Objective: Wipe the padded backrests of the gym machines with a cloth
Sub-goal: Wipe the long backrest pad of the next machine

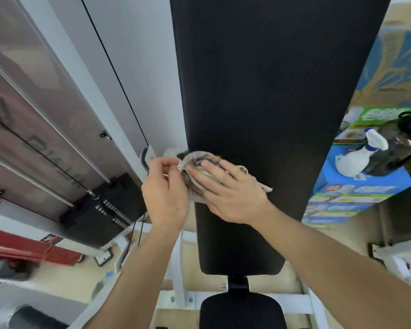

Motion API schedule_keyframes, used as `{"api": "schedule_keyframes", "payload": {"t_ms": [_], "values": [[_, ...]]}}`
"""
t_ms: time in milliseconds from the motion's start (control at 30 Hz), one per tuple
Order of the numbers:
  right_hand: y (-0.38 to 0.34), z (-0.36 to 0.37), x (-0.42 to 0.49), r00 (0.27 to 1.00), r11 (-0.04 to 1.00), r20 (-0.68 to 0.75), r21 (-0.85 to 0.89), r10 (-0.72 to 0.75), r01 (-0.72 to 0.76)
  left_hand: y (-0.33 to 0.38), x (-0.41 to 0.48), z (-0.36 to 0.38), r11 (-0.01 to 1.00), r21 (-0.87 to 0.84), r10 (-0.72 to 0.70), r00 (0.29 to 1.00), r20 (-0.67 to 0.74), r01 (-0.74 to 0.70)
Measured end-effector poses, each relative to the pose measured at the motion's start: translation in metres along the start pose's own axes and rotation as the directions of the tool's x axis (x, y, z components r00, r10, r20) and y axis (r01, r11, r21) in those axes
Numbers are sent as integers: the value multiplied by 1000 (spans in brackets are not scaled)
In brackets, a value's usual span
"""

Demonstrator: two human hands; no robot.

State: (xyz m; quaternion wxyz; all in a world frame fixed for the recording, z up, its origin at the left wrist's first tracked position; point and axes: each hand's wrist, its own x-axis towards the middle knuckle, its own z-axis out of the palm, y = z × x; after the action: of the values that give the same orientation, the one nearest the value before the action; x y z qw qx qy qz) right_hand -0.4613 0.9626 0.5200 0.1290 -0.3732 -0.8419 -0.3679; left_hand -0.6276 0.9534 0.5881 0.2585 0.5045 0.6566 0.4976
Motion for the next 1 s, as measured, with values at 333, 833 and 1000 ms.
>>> {"api": "schedule_keyframes", "payload": {"t_ms": [333, 833, 1000], "values": [[-95, 50, -116, 921, 961, 306, -54, -241, 270, -66, -45, 16, 995, 98, -26, 996, 89, 17], [159, -80, 22, 945, 952, -179, -89, 273, -292, 71, -52, 32, 846, 191, 442, 856, 270, -497], [105, -41, -44, 869, 885, -203, -19, 451, -464, 8, -95, 54, 913, 108, 366, 906, 211, -393]]}}
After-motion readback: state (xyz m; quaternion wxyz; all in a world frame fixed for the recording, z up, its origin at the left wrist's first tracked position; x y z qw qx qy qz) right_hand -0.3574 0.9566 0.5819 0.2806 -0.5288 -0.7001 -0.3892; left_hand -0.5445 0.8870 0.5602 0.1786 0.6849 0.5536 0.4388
